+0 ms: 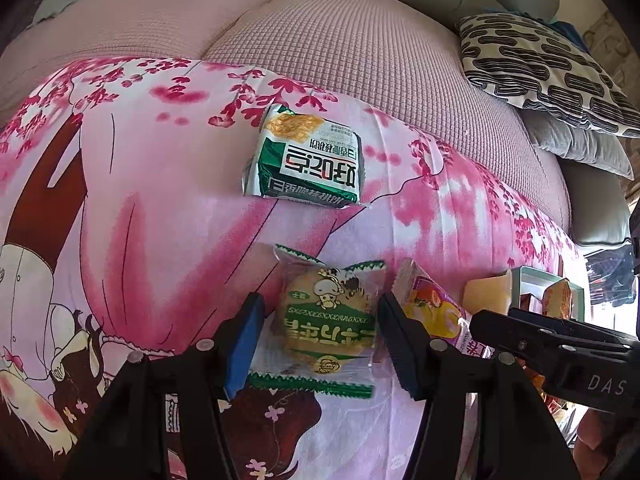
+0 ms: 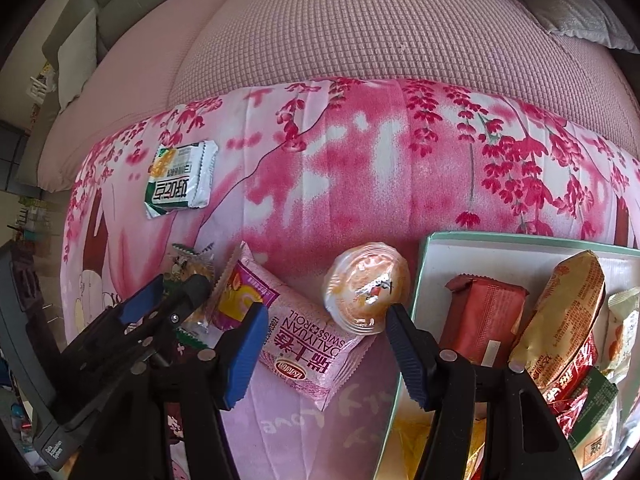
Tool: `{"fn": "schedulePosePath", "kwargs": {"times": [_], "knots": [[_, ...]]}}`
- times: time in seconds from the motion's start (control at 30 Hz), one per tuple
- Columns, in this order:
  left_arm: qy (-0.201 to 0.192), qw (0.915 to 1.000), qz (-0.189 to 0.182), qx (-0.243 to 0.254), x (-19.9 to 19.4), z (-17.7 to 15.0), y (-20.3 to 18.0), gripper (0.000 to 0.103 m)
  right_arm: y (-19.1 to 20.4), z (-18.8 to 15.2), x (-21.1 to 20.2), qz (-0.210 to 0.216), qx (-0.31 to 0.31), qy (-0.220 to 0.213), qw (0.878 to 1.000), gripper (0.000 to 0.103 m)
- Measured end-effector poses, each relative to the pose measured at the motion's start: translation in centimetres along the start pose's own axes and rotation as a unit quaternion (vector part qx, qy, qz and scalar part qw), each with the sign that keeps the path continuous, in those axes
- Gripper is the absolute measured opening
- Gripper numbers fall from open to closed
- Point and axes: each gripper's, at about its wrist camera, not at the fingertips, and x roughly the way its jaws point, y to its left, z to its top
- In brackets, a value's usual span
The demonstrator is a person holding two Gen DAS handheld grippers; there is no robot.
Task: Organize snacks
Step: 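Close left gripper on the green round cake packet, then close right gripper on the orange jelly cup, then carry cake packet with left gripper to tray while right carries jelly cup there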
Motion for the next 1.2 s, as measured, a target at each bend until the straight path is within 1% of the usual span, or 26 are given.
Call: {"fn": "schedulePosePath", "kwargs": {"times": [0.1,0.2,0.37,0.43,0.5,0.57,0.63,0.7,0.73,0.9,1.0,1.03,1.2], "knots": [[-0.001,1.0000,-0.006,-0.004,0.1,0.0,0.3,0.060,-0.3,0.5,0.4,0.000,0.012,0.001,1.000,0.064],[-0.003,1.0000,-0.003,-0.002,0.1,0.1,0.4,0.060,-0.5,1.2,0.3,0.003,0.021,-0.006,1.000,0.064],[-0.005,0.9999,0.006,0.008,0.2,0.0,0.1,0.060,-0.5,2.4,0.2,-0.019,0.019,-0.015,1.000,0.064],[-0.004,0.9998,0.012,0.014,0.5,0.0,-0.1,0.060,0.1,2.9,0.3,-0.039,0.008,-0.019,0.999,0.064],[-0.005,0.9996,0.020,0.019,0.8,0.0,-0.3,0.058,0.9,3.4,0.7,-0.063,-0.007,-0.019,0.998,0.064],[-0.007,0.9993,0.028,0.024,0.9,0.1,-0.4,0.056,1.4,3.7,1.0,-0.088,-0.021,-0.020,0.996,0.062],[-0.007,0.9992,0.030,0.025,0.9,0.2,-0.3,0.056,1.9,4.1,1.2,-0.114,-0.035,-0.023,0.993,0.056],[-0.007,0.9991,0.032,0.027,1.0,0.2,-0.3,0.055,2.1,4.4,1.7,-0.131,-0.042,-0.020,0.990,0.055],[-0.007,0.9990,0.032,0.029,1.0,0.3,-0.3,0.055,2.5,4.6,2.0,-0.140,-0.049,-0.019,0.989,0.053],[-0.008,0.9987,0.036,0.035,1.3,0.5,-0.1,0.054,4.2,5.2,3.2,-0.195,-0.080,-0.022,0.977,0.046],[-0.010,0.9987,0.036,0.036,1.5,0.6,0.0,0.053,4.3,5.2,3.4,-0.204,-0.085,-0.026,0.975,0.041],[-0.011,0.9987,0.036,0.035,1.4,0.6,0.0,0.052,4.2,4.6,3.7,-0.202,-0.085,-0.029,0.975,0.041],[-0.019,0.9990,0.031,0.027,0.6,0.1,0.3,0.051,3.6,4.2,3.5,-0.190,-0.093,-0.039,0.977,0.040]]}}
